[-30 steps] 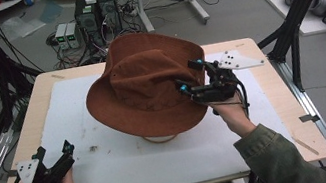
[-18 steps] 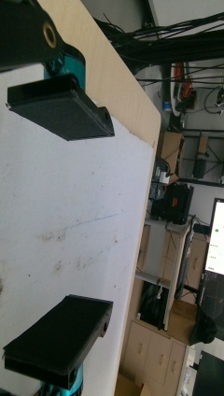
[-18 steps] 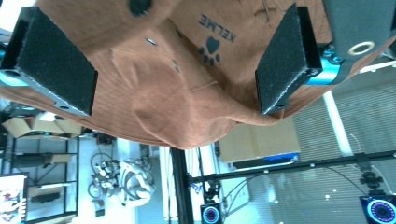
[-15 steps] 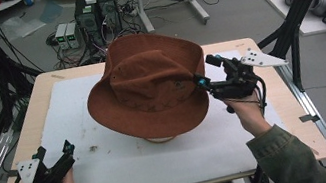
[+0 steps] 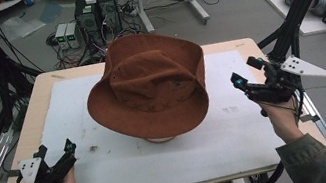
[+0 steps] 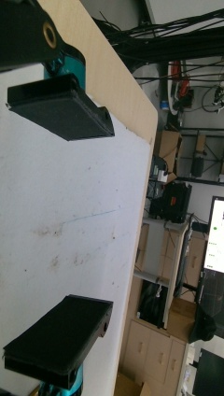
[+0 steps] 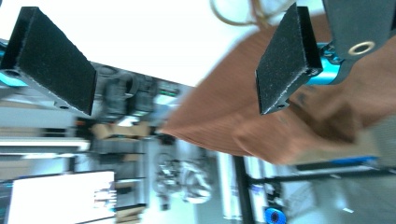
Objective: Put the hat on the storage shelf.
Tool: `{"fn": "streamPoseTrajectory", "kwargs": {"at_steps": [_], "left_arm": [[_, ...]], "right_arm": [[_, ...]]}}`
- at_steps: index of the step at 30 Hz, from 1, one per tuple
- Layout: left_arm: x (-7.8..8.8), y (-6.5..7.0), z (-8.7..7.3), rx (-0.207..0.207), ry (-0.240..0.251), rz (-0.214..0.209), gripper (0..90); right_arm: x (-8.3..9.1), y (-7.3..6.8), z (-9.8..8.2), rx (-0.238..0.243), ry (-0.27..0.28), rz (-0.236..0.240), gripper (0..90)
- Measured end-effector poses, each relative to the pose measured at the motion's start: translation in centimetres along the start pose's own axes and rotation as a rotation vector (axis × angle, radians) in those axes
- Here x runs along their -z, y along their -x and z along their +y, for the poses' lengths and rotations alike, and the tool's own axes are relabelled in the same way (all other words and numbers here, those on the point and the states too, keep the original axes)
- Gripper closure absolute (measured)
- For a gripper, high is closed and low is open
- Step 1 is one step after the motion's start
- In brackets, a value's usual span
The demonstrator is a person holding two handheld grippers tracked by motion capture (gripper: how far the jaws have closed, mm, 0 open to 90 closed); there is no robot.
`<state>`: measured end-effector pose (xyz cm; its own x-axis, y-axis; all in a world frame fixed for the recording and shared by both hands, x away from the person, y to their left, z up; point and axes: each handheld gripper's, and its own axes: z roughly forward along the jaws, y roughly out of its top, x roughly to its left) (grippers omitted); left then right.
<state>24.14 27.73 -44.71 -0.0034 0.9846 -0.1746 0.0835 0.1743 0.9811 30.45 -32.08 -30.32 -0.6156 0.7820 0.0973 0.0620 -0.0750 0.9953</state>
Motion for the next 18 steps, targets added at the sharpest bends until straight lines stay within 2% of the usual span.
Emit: {"fn": "streamPoseTrajectory", "kwargs": {"at_steps": [3,7,12,18], "left_arm": [[-0.1,0.0,0.0,-0.001,0.003,0.002,14.6],[-0.2,0.1,0.1,0.001,0.008,-0.001,14.6],[-0.3,0.1,0.1,0.002,0.008,0.004,14.6],[-0.2,-0.1,0.1,0.001,0.01,0.01,14.6]], "right_arm": [[1.2,0.3,-1.0,0.04,-0.006,-0.084,12.3],[2.6,0.5,-2.7,0.068,-0.002,-0.189,12.3],[3.5,0.5,-5.5,0.035,-0.005,-0.315,12.3],[4.1,1.0,-8.2,0.011,-0.029,-0.406,12.3]]}}
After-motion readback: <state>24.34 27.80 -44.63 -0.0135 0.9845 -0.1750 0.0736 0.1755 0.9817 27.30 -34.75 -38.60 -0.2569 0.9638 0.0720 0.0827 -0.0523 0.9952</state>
